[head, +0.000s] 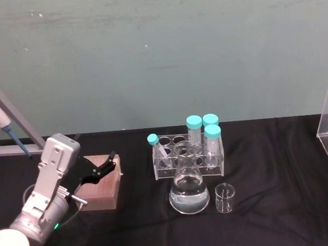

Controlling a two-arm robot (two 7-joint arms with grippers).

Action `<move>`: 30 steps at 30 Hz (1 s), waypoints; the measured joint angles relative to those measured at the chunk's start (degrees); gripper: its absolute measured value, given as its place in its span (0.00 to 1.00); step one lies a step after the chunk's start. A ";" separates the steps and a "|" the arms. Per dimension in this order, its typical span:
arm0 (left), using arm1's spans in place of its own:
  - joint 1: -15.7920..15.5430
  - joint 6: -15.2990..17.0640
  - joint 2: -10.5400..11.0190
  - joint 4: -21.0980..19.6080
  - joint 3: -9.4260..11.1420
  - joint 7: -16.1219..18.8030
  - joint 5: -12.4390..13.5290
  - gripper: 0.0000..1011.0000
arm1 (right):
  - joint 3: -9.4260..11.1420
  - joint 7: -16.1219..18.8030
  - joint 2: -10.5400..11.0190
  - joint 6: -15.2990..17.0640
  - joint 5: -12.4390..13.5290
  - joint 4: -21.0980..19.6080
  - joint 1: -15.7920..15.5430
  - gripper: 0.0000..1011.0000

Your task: Place the experimental apparatus aside using one hand.

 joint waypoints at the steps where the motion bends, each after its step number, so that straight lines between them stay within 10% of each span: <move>1: 0.00 0.00 0.00 0.00 0.00 0.00 0.00 0.99 | -0.12 0.45 0.35 -0.16 0.28 0.26 0.16 0.99; 30: 0.00 0.00 0.00 0.00 0.00 0.00 0.00 0.99 | -10.76 15.03 9.09 -4.54 6.02 12.99 7.54 0.99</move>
